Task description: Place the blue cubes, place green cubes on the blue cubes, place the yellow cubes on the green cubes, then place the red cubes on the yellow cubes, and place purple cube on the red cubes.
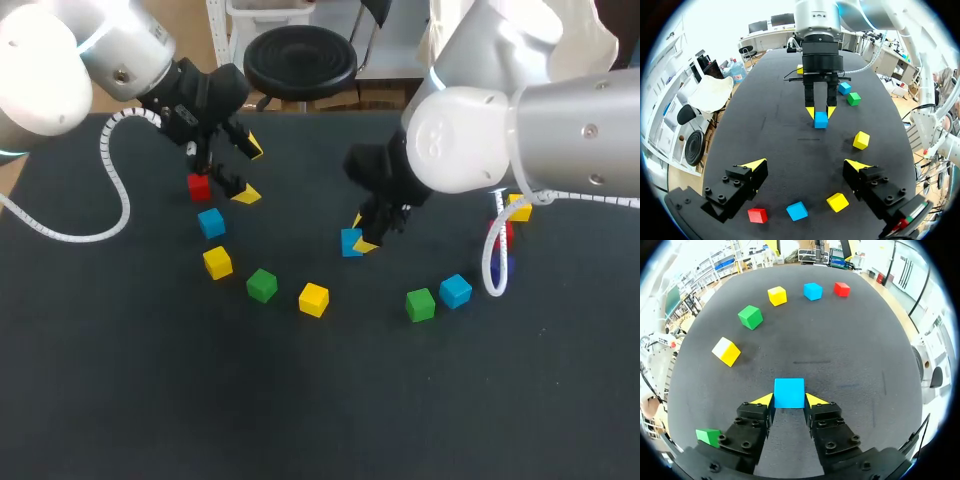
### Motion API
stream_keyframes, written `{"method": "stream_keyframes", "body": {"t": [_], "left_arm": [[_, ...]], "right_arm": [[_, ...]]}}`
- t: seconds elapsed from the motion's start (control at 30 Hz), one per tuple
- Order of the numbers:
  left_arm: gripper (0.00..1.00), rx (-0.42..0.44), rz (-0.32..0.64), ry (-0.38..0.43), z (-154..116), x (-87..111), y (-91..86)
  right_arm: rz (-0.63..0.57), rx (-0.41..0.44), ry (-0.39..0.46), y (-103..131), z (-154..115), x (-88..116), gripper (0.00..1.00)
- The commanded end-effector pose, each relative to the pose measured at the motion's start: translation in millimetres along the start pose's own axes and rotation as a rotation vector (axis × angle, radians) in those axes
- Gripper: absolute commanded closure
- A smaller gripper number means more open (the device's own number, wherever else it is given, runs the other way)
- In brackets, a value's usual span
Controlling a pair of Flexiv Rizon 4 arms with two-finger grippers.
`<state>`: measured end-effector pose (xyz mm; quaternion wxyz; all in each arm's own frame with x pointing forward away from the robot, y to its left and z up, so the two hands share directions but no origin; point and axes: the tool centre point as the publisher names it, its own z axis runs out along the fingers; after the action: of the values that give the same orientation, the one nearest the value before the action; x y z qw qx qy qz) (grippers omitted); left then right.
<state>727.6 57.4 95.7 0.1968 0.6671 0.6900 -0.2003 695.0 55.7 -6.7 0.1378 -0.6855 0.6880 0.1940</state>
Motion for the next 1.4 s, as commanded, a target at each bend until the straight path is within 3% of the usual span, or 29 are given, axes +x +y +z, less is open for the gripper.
{"method": "stream_keyframes", "body": {"t": [0.03, 0.47, 0.83, 1.13, 1.27, 1.4], "left_arm": [[0.0, -0.001, 0.001, 0.0, -0.3, 0.4, -0.5], [0.0, -0.001, 0.001, 0.0, -0.3, 0.4, -0.5], [0.0, -0.001, 0.001, 0.0, -0.3, 0.4, -0.5], [0.0, -0.001, 0.001, 0.0, -0.3, 0.4, -0.5], [0.0, -0.001, 0.001, 0.0, -0.3, 0.4, -0.5], [0.0, -0.001, 0.001, 0.0, -0.3, 0.4, -0.5]], "right_arm": [[-0.003, 0.007, -0.001, 0.0, -0.9, -0.1, 1.0], [-0.009, 0.017, 0.001, -0.9, -1.0, -0.1, 1.0], [-0.008, 0.017, 0.003, -1.5, -0.1, 0.0, 0.92], [-0.01, 0.016, 0.003, -0.5, 1.2, 1.1, 0.59], [-0.01, 0.018, 0.003, -0.5, 0.9, 1.3, 0.52], [-0.009, 0.018, 0.001, -0.6, 0.7, 1.4, 0.52]]}}
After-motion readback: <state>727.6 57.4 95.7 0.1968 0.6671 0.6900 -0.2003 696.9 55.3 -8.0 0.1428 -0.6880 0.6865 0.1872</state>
